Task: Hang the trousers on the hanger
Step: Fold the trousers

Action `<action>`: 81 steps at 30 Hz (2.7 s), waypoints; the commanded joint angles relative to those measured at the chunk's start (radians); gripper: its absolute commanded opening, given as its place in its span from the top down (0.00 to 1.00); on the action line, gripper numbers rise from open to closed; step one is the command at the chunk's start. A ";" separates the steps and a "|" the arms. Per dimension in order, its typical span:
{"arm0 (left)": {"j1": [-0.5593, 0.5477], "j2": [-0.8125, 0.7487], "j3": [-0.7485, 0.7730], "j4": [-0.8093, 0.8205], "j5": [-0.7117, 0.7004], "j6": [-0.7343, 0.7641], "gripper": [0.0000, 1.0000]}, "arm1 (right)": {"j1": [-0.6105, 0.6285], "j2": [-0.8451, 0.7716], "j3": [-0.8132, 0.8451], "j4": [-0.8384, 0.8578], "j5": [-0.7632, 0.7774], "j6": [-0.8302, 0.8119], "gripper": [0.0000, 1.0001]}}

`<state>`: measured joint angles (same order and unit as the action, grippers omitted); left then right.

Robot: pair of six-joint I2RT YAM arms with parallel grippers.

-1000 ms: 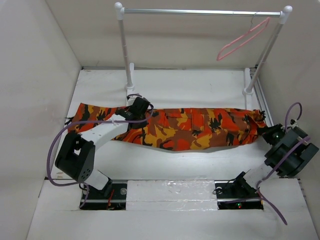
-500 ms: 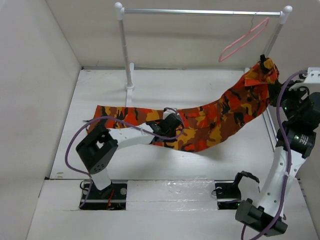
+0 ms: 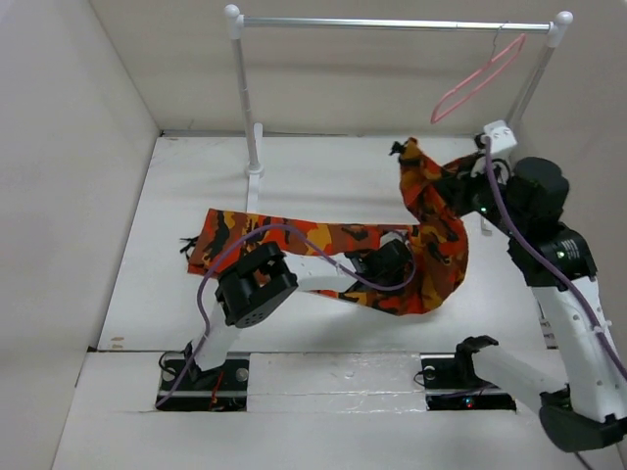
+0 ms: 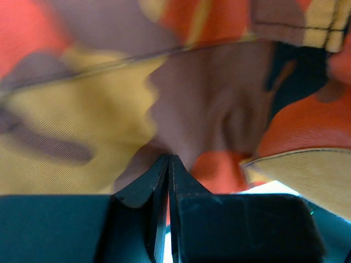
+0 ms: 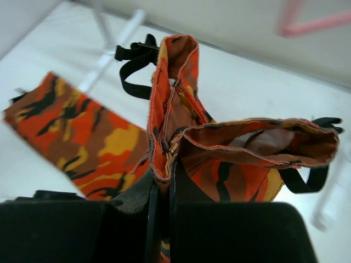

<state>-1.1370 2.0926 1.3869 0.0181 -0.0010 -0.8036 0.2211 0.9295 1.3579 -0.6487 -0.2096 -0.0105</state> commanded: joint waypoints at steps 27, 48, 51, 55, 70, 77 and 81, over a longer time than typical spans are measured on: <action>0.830 -1.241 -0.117 -0.449 -0.700 0.193 0.53 | 0.808 1.374 1.071 0.267 -0.070 0.051 0.30; 1.099 -0.509 -0.313 -0.322 -0.085 0.227 0.42 | 0.500 0.494 -0.339 0.336 0.062 -0.155 0.41; 1.099 -0.558 -0.377 -0.337 -0.093 0.222 0.37 | 0.543 0.496 -0.319 0.271 0.070 -0.203 0.36; 1.099 -0.591 -0.440 -0.336 -0.111 0.205 0.35 | 0.583 0.564 -0.303 0.273 0.047 -0.227 0.34; 1.148 -0.583 -0.480 -0.369 -0.198 0.208 1.00 | 0.696 0.669 -0.187 0.198 0.242 -0.244 1.00; 1.148 -0.756 -0.541 -0.443 -0.251 0.207 1.00 | 0.750 0.586 -0.255 0.107 0.092 -0.258 1.00; 1.148 -0.853 -0.571 -0.512 -0.303 0.134 1.00 | 0.778 0.664 -0.368 0.193 0.064 -0.230 1.00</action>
<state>0.0040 1.3094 0.8406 -0.4000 -0.2382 -0.6102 0.9764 1.5322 1.0691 -0.4824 -0.0868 -0.2642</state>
